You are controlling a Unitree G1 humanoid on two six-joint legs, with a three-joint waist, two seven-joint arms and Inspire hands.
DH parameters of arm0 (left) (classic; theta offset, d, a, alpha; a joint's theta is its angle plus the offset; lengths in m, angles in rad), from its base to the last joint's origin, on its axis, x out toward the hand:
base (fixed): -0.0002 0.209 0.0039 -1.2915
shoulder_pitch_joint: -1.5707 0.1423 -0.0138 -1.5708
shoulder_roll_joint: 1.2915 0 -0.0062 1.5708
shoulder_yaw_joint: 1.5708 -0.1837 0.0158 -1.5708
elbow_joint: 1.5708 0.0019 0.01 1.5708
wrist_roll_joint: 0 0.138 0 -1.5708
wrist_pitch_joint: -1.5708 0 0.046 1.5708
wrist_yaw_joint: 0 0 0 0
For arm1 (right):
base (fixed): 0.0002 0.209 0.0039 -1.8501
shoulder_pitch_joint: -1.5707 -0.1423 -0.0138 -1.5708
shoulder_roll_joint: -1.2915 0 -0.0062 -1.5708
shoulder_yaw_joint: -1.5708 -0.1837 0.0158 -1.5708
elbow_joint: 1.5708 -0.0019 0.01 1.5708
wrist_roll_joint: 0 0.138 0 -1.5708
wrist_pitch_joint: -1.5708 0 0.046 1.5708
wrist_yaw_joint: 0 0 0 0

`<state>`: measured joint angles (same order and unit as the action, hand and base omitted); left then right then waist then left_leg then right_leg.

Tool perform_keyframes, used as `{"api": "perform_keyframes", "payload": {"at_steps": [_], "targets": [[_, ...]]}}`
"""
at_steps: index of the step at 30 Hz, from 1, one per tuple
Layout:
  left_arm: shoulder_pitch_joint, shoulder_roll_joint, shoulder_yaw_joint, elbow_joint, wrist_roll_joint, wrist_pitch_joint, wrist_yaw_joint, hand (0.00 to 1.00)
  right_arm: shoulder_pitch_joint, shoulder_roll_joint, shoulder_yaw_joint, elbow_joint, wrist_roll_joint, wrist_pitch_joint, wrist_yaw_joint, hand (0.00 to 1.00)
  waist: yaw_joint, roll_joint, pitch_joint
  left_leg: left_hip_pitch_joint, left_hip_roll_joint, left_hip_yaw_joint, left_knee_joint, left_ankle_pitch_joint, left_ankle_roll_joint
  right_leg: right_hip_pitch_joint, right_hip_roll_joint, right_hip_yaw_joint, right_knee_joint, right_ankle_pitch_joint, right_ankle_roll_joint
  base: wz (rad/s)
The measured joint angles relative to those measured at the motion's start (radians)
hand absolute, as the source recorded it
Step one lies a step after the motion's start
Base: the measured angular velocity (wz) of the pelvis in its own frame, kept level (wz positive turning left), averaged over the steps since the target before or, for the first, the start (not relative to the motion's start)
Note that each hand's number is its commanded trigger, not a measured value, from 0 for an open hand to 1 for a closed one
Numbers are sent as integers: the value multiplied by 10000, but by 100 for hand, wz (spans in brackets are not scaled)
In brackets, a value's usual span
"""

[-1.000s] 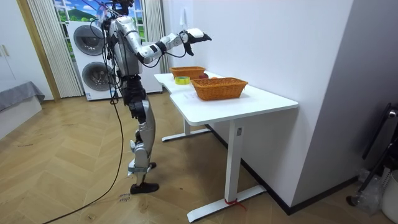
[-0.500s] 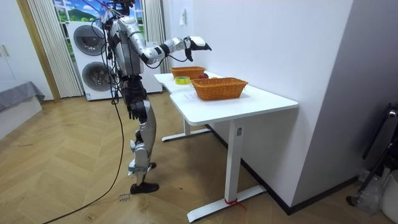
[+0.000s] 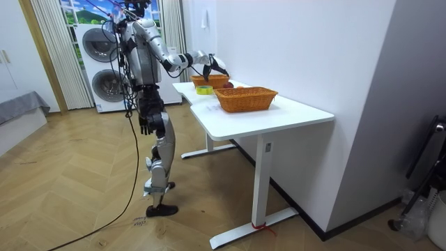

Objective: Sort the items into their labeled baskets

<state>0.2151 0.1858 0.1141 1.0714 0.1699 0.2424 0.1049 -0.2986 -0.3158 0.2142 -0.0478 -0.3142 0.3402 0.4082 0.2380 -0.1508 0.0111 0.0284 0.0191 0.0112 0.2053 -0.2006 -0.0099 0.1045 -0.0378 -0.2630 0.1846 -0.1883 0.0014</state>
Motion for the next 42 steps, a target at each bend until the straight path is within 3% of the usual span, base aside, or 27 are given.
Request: {"api": "perform_keyframes", "payload": {"at_steps": [19,31,42], "targets": [[-278,8,-166,233,-55,375,32,0,-682,219,745,1399,1814,111,-65,0,452,12,48,-13,-39,-260,8,2,-1,103,-6,-180,-9,0,0,3],[-333,13,-215,515,-41,785,2,0,-947,618,797,1961,2000,300,-483,0,462,-44,8,-16,-102,-450,1,10,13,168,-53,-411,-51,-1,1,4],[-362,16,-214,474,-35,787,-17,0,-953,620,796,1969,1881,304,-724,0,452,-41,8,-38,-151,-464,11,30,33,234,-73,-442,-160,-2,3,0]]}}
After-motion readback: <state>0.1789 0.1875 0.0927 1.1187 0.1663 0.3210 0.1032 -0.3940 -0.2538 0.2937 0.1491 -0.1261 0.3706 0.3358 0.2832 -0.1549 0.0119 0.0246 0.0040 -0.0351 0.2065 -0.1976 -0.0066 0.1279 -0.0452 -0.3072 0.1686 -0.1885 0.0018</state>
